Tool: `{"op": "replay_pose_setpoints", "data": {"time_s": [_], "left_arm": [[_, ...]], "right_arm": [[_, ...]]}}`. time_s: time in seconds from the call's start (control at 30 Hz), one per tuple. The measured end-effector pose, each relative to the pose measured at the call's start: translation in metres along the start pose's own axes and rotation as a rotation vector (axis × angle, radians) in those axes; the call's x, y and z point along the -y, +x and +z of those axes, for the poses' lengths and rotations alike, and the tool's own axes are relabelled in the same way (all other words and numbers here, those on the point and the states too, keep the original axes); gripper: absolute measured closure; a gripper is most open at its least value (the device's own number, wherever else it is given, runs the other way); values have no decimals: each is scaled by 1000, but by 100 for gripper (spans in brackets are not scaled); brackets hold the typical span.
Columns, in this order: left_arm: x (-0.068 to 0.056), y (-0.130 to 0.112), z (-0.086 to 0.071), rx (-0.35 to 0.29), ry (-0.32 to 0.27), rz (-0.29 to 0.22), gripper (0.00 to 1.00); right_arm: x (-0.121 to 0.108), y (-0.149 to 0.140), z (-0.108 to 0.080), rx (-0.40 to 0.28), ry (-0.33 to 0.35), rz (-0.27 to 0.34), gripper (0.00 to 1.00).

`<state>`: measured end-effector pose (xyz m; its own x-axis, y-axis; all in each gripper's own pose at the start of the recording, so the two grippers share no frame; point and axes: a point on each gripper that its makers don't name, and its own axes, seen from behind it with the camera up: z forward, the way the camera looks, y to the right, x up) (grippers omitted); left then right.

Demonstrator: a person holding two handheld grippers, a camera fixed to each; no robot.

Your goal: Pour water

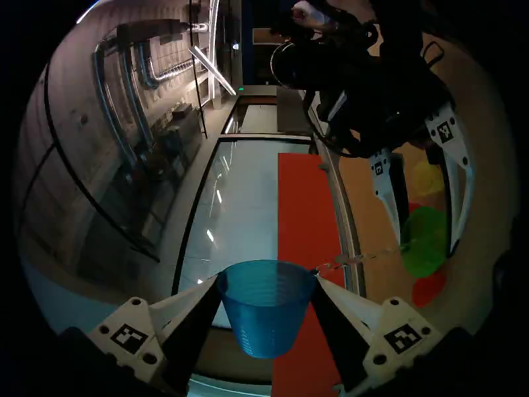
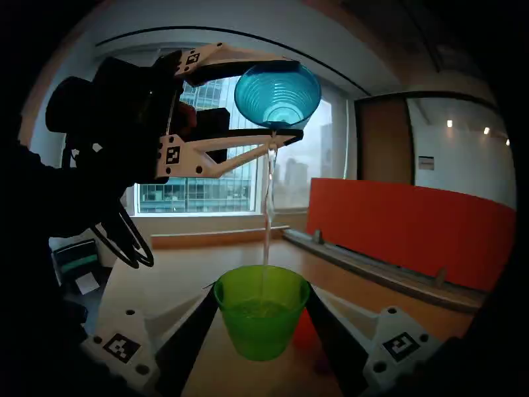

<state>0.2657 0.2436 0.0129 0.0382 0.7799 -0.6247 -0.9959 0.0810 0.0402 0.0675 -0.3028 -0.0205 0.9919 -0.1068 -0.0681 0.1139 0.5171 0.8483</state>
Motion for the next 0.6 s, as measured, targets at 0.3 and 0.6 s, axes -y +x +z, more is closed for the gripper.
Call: {"op": "replay_pose_setpoints", "data": {"time_s": [0.3,0.6], "left_arm": [[-6,5,-5,1,2,49,11],[-7,9,-11,0,6,68,12]], "right_arm": [[1,2,0,-3,1,-2,8],[1,3,0,-4,0,-4,8]]}}
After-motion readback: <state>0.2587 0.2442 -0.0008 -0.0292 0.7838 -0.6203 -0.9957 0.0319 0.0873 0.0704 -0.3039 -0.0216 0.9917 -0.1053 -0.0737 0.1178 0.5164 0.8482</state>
